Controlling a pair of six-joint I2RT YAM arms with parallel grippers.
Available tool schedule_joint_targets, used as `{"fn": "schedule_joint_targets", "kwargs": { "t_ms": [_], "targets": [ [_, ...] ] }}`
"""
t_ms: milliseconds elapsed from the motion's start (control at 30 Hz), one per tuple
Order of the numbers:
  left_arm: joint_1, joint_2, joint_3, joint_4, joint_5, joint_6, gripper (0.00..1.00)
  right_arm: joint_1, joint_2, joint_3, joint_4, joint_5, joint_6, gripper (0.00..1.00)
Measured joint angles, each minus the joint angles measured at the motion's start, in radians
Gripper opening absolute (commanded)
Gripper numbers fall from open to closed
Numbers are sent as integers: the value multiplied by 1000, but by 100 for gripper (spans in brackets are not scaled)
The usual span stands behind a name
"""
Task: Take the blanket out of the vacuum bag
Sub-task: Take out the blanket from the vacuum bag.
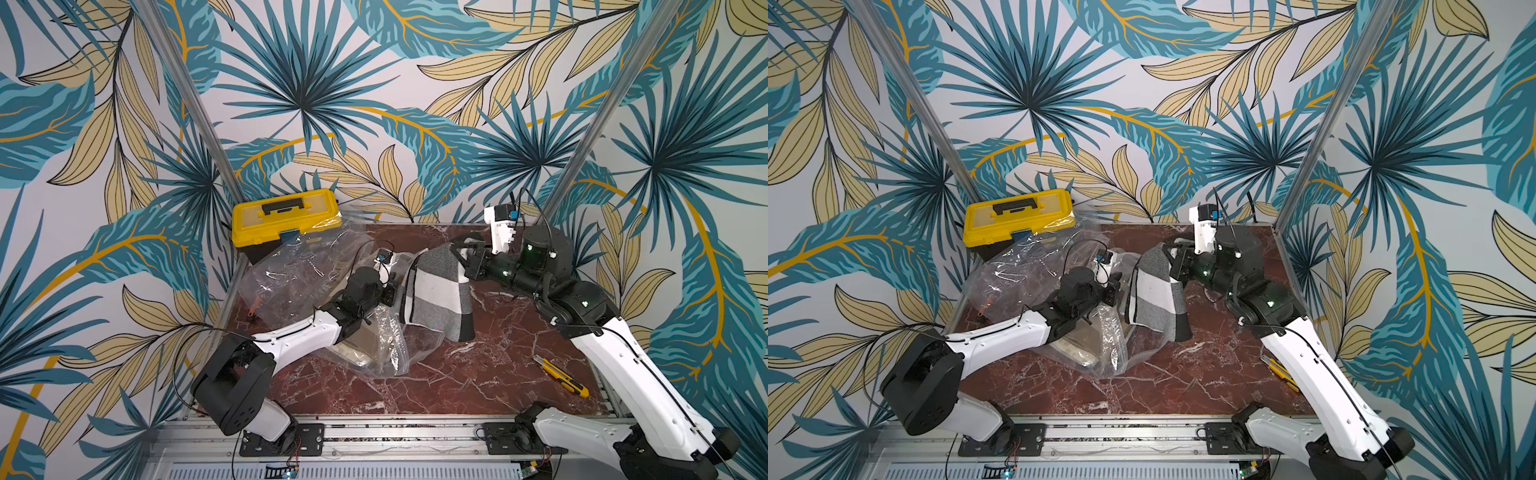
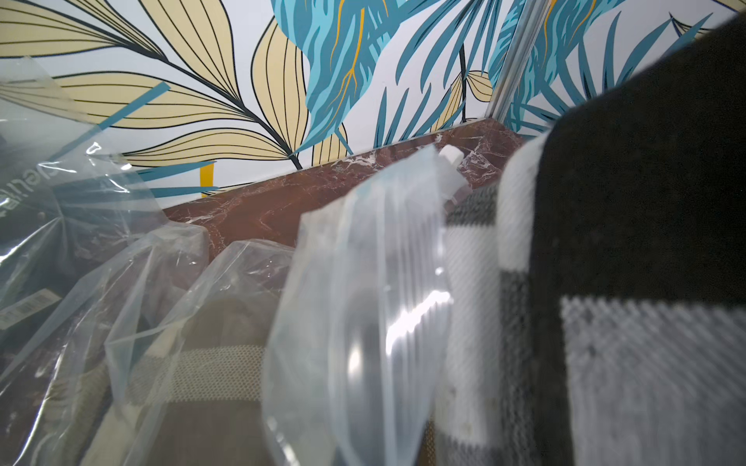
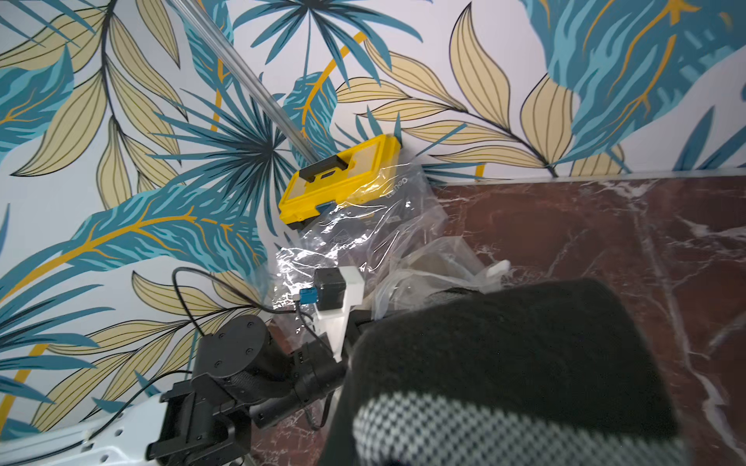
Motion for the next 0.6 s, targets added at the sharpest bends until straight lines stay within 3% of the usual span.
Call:
{"fn": "schedule_joint_targets", "kwargs": {
  "t_ms": [367,600],
  "targets": [
    [0,-50,-56,-27,0,-38,0,-89,47,122,-179,219,-168,0],
    [0,-59,-79,-40,3,-63,0,-116,63,160,-184,374,-260,0]
  ]
}}
